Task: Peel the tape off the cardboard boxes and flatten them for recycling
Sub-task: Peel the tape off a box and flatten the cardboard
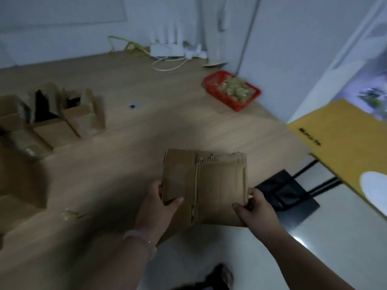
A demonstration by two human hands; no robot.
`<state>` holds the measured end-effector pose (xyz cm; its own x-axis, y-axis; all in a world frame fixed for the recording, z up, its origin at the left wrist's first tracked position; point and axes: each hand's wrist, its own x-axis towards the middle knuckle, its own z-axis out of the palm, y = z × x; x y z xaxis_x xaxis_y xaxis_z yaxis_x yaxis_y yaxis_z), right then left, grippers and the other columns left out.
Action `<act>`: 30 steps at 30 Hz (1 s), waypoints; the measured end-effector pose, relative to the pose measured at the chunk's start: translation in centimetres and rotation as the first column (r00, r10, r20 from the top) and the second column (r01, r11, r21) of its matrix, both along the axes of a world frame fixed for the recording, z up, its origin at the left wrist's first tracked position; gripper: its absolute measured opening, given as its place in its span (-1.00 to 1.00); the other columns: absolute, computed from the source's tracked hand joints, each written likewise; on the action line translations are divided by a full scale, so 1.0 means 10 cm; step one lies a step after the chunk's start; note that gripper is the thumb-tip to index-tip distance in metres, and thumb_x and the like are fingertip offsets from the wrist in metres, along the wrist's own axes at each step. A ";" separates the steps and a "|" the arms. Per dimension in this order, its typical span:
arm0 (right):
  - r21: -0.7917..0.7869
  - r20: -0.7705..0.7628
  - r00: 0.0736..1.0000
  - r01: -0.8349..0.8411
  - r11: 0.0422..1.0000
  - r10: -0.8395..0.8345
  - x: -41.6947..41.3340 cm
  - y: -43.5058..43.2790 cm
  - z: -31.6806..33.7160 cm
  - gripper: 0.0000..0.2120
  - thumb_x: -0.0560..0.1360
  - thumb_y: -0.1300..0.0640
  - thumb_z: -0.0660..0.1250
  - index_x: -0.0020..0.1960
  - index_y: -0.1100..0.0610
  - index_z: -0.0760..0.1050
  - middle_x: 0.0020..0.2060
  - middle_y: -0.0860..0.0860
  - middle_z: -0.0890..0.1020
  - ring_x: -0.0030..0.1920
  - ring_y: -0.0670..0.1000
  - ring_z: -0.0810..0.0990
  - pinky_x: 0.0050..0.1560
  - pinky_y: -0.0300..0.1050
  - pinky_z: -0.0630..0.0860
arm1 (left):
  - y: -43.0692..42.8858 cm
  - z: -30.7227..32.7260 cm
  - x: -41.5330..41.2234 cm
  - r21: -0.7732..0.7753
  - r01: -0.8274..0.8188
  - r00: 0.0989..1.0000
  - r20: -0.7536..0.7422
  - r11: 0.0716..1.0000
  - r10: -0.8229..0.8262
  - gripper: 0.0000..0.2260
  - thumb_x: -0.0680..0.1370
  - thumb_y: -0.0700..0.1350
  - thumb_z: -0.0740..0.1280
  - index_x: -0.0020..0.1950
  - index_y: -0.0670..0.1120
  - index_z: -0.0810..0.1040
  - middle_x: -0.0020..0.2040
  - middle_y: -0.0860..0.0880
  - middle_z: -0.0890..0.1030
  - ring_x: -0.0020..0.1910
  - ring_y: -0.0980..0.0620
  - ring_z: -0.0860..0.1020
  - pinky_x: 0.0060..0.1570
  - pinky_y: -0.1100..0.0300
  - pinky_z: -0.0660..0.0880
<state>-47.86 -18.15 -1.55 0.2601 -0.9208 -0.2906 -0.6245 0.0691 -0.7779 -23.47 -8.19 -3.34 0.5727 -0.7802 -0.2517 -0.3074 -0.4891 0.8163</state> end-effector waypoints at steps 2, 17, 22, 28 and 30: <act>-0.036 0.033 0.995 0.095 0.995 -0.094 -0.30 0.04 0.14 -0.76 0.46 0.02 0.43 0.02 -0.12 0.40 -0.20 -0.15 0.63 -0.23 -0.23 0.60 -0.29 -0.30 0.53 | -0.11 0.12 -0.25 -0.059 0.074 0.997 0.012 0.996 -0.073 -0.49 0.42 0.12 0.45 0.27 0.13 0.30 0.08 0.16 0.53 0.06 0.06 0.53 0.02 0.15 0.45; -0.163 0.220 0.833 0.545 0.822 -0.508 -3.51 0.10 0.90 -0.80 0.47 0.04 0.44 -0.04 -0.10 0.42 -0.17 -0.16 0.60 -0.17 -0.18 0.58 -0.29 -0.31 0.45 | -1.10 0.69 -3.34 -0.286 0.458 0.878 -0.002 0.842 -0.478 -0.65 0.45 0.02 0.46 0.13 0.08 0.39 0.01 0.11 0.55 -0.03 0.13 0.54 -0.02 0.20 0.53; -0.162 0.152 0.764 0.645 0.746 -0.627 -4.81 0.11 1.00 -0.77 0.45 -0.05 0.44 -0.07 0.09 0.50 -0.24 0.01 0.64 -0.23 -0.01 0.61 -0.30 -0.15 0.45 | -1.34 0.82 -4.66 -0.335 0.568 0.797 -0.004 0.752 -0.604 -0.70 0.49 0.02 0.42 0.15 0.05 0.40 -0.01 0.17 0.53 -0.04 0.22 0.52 -0.19 0.41 0.44; -0.200 0.142 0.717 0.696 0.689 -0.683 -5.77 -0.01 1.05 -0.81 0.44 -0.04 0.44 -0.16 0.04 0.48 -0.34 0.01 0.63 -0.31 -0.03 0.61 -0.36 -0.18 0.43 | -1.61 0.89 -5.67 -0.311 0.617 0.766 0.023 0.723 -0.643 -0.65 0.50 0.08 0.39 0.20 0.06 0.35 0.00 0.15 0.53 -0.02 0.12 0.54 -0.13 0.23 0.53; -0.203 0.134 0.714 0.699 0.686 -0.688 -5.99 -0.13 1.03 -0.80 0.44 -0.04 0.43 -0.17 0.03 0.47 -0.36 0.02 0.62 -0.33 -0.01 0.61 -0.36 -0.18 0.42 | -1.75 0.91 -5.89 -0.299 0.620 0.766 0.031 0.726 -0.642 -0.64 0.50 0.08 0.39 0.19 0.08 0.32 -0.02 0.15 0.52 -0.05 0.14 0.54 -0.13 0.18 0.55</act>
